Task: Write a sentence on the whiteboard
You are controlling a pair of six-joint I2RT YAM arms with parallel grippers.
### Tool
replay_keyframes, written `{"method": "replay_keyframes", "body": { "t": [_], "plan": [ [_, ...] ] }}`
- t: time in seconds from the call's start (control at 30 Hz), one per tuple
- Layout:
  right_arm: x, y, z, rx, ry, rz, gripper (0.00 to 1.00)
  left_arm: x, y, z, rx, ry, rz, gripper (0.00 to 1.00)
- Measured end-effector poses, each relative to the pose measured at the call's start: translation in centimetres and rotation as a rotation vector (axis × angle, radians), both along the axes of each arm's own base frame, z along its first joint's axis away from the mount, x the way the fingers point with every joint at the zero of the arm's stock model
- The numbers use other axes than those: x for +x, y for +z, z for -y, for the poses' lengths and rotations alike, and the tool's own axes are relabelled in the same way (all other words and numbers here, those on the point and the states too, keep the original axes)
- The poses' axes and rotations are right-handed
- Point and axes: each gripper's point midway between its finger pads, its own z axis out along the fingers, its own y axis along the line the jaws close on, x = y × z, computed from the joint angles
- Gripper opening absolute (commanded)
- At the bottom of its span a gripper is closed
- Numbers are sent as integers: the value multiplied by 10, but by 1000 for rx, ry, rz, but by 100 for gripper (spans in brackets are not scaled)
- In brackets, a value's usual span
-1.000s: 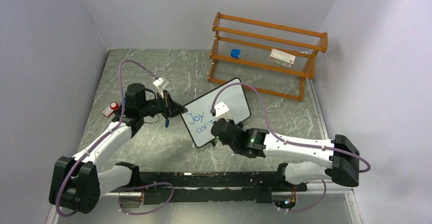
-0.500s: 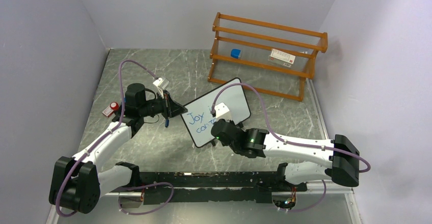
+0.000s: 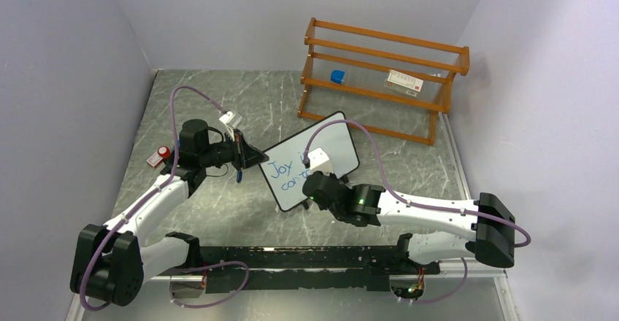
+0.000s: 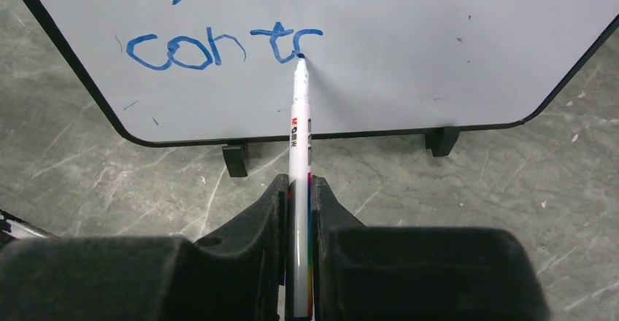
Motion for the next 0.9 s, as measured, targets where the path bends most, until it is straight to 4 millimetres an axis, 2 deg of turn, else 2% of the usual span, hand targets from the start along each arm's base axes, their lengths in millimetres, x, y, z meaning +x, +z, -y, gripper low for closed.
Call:
{"method": "replay_keyframes", "body": {
  "t": [0.9],
  "plan": [
    [11, 5, 8, -11, -35, 34, 0, 0, 0, 0, 0, 0, 1, 5]
  ]
}}
